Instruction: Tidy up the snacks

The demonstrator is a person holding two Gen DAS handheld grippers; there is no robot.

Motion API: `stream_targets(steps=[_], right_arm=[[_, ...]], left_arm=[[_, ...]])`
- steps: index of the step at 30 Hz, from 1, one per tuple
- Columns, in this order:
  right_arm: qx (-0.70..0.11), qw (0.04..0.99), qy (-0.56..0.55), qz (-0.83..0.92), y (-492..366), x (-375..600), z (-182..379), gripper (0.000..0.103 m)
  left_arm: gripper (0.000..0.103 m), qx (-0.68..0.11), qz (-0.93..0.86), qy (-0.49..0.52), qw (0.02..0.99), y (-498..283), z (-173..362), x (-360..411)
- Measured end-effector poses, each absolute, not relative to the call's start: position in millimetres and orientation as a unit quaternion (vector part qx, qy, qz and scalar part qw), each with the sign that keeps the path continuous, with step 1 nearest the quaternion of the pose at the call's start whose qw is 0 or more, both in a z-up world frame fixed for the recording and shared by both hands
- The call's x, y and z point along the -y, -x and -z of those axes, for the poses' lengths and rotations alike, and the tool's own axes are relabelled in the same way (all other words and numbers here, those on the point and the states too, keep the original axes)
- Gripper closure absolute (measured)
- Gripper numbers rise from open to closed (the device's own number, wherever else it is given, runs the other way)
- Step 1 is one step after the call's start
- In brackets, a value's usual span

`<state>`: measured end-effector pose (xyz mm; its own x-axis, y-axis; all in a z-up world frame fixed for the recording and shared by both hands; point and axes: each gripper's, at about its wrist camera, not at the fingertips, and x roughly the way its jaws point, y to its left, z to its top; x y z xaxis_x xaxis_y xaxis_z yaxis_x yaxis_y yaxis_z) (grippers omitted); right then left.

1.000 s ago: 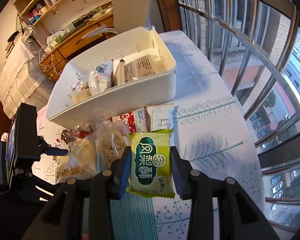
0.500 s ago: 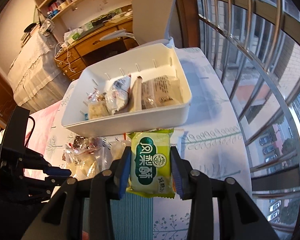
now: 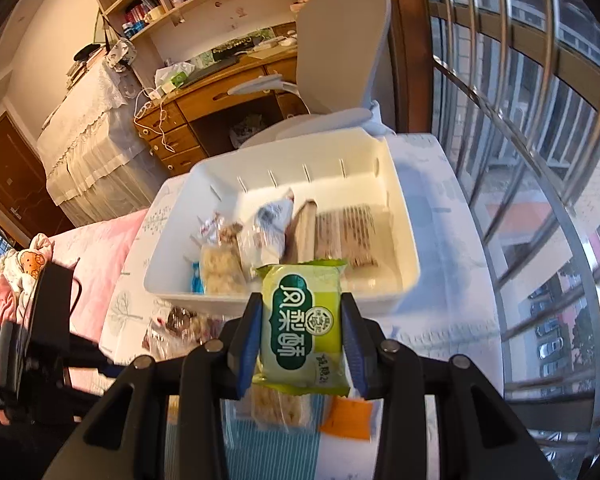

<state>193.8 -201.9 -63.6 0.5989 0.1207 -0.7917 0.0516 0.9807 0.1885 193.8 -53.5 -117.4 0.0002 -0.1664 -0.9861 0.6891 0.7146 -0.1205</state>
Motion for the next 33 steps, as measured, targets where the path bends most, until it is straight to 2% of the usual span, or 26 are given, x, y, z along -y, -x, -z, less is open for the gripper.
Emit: stream_targets(steps=[6,8,10,12,14,15,24,33], right_arm=[[-0.446,0.889,-0.096,-0.030,-229.8,203.6,70.0,0.065],[-0.449,0.887,-0.097,-0.034,-237.3,205.1,74.6,0.065],[-0.453,0.885,-0.099,-0.035,-243.2,205.9,78.8,0.065],[-0.458,0.882,-0.109,-0.037,-247.8,208.5,83.7,0.062],[-0.465,0.876,-0.125,-0.040,-250.3,211.2,89.3,0.050],[-0.469,0.872,-0.134,-0.040,-250.9,213.0,92.7,0.049],[-0.484,0.850,-0.205,-0.029,-231.4,222.8,108.2,0.048],[-0.469,0.853,-0.226,0.036,-186.0,216.2,120.0,0.048]], left_arm=[[0.072,-0.643,0.283,-0.182,0.688,-192.4,127.5,43.5],[0.065,-0.644,0.276,-0.175,0.691,-190.5,129.0,40.2],[0.049,-0.642,0.269,-0.176,0.696,-187.5,130.6,37.8],[0.047,-0.636,0.269,-0.176,0.701,-184.6,131.0,37.3],[0.042,-0.632,0.263,-0.180,0.706,-182.2,130.7,37.5],[0.041,-0.630,0.259,-0.186,0.708,-180.6,130.8,38.1],[0.040,-0.625,0.265,-0.221,0.701,-178.9,134.4,41.5],[0.031,-0.640,0.304,-0.241,0.664,-182.2,141.1,35.6]])
